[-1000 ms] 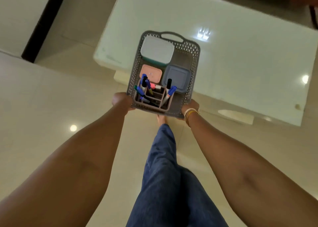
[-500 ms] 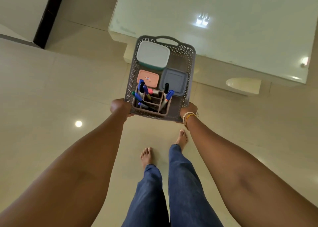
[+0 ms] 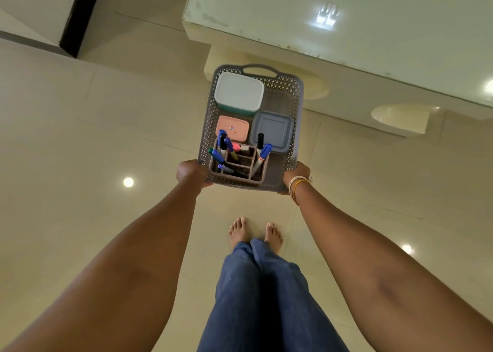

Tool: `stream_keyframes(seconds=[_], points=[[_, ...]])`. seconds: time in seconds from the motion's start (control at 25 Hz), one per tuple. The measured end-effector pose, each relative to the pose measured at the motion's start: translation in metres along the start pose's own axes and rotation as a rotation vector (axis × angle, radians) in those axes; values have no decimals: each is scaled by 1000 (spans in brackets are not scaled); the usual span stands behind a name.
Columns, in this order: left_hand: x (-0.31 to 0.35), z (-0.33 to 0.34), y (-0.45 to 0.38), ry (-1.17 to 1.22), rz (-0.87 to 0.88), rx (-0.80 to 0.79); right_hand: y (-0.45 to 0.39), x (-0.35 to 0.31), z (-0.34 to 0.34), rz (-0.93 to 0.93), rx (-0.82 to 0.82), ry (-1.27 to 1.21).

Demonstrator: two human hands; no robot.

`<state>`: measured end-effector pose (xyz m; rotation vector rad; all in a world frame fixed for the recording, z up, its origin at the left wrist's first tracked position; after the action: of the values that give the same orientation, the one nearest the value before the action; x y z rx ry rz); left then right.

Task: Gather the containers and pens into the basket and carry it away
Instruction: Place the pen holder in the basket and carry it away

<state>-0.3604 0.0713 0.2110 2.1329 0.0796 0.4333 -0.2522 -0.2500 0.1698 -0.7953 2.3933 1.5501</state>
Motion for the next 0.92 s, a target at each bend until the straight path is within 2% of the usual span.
stream_keyframes(seconds=[0.16, 0.36, 0.52, 0.68, 0.92], points=[[0, 36, -40, 6, 3, -4, -37, -2, 13, 11, -25, -28], [22, 89, -133, -40, 42, -6, -130, 8, 64, -35, -47, -84], [75, 136, -207, -84, 152, -6, -218, -22, 106, -87, -66, -147], [135, 168, -267, -30, 266, -8, -286, -78, 134, -237, -56, -204], [219, 198, -314, 36, 451, 16, -368, -135, 161, -344, -90, -360]])
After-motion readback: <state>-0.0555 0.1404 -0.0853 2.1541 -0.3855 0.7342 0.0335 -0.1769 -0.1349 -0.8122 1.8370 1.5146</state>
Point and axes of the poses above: each hand's wrist, its own y-axis away from the middle knuckle, its own z-axis out of the palm, x = y × z, the point moved 10 cm from there along -y, towards the middle knuckle, and after that the axes turned 10 degrees about -y, right-handed, at the moved point
